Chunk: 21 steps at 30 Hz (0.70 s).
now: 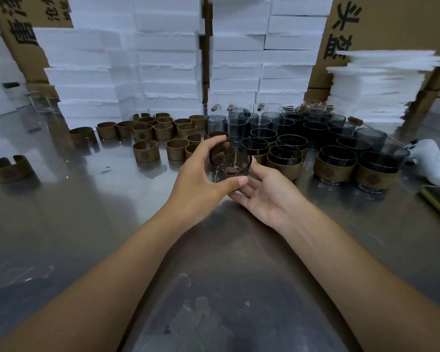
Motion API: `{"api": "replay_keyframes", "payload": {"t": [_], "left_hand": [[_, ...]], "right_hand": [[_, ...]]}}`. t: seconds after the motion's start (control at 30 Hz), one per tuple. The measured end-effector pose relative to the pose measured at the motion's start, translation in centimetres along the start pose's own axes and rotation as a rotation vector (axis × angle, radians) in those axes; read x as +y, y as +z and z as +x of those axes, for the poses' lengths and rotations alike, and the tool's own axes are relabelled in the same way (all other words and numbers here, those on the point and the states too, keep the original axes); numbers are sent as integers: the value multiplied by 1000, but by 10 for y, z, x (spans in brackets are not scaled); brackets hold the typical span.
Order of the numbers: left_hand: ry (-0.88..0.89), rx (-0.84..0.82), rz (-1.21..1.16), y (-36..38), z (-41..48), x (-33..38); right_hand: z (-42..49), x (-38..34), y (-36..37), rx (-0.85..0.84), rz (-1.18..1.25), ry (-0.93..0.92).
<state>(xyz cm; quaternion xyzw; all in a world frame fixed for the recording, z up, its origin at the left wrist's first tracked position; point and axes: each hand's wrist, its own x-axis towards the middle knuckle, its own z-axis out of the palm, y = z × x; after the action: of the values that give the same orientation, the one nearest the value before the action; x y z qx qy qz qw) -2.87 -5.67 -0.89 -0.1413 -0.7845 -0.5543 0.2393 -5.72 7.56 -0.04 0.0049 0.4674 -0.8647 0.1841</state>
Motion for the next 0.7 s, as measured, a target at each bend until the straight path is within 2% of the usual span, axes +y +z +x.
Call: {"api": "replay_keyframes", "payload": {"t": [0.23, 0.7], "left_hand": [[-7, -12, -37, 0, 0, 3], [-156, 21, -315, -1, 1, 14]], "right_hand": [[-1, 2, 5, -15, 38, -51], [-7, 4, 9, -188, -14, 56]]}}
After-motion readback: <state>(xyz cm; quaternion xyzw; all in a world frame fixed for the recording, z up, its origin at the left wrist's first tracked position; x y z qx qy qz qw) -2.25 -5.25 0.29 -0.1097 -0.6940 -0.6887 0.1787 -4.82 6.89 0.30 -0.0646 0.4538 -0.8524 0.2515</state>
